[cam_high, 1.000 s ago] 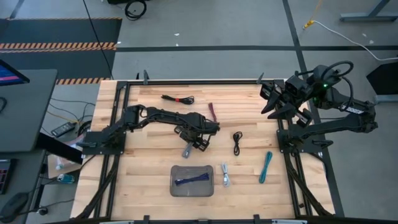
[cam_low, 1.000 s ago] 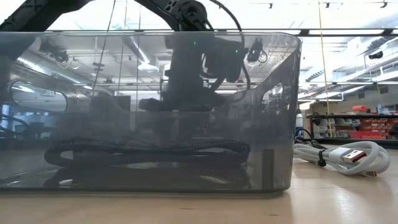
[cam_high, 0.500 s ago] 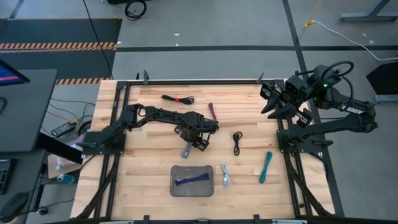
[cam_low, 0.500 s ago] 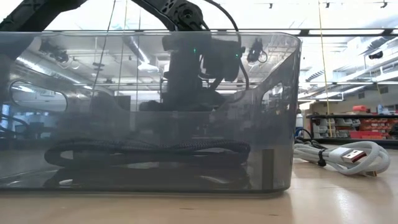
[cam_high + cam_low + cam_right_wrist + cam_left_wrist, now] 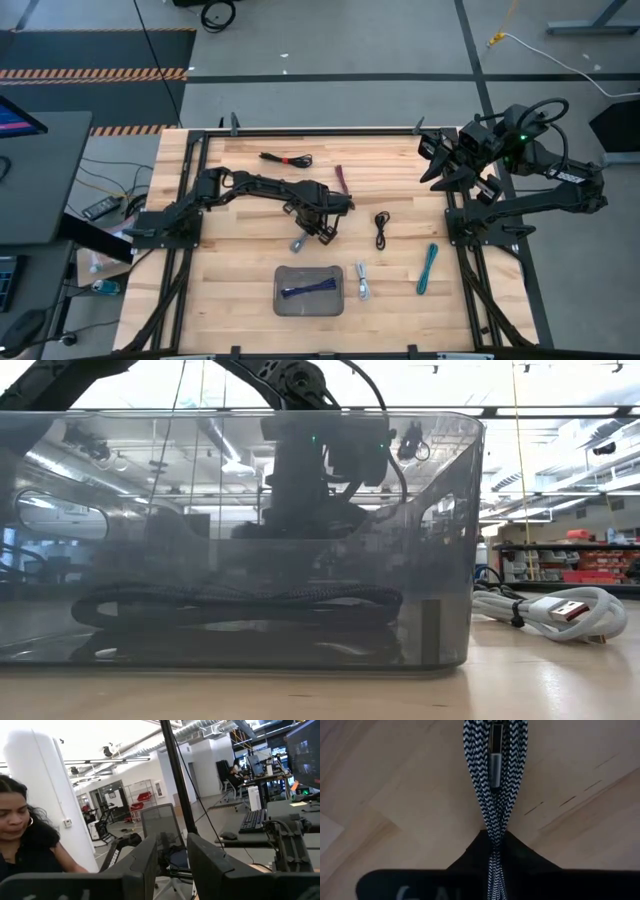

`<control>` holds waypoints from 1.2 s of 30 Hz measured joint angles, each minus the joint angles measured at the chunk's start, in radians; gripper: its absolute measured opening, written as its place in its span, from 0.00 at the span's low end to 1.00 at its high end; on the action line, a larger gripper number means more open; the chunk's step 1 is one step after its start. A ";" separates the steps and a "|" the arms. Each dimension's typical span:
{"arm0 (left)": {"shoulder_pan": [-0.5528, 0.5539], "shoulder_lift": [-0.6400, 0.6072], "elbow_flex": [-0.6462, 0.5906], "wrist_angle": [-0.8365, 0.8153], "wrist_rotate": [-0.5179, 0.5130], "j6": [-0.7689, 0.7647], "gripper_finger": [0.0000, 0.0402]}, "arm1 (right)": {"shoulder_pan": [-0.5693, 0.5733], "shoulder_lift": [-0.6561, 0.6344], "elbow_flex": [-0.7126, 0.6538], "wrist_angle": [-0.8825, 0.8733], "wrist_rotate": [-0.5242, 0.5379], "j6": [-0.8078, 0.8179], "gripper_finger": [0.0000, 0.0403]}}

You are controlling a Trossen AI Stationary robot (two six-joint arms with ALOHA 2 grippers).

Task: Pick and place USB-C Cables
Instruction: Put the gray charger cable into the black bin

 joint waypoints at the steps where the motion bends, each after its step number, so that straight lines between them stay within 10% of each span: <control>1: 0.000 0.000 0.000 0.000 0.001 0.006 0.06 | 0.000 0.000 0.000 0.000 0.000 0.000 0.28; 36: -0.002 -0.690 0.000 0.083 -0.010 0.233 0.06 | 0.000 0.000 0.000 -0.001 0.032 0.011 0.28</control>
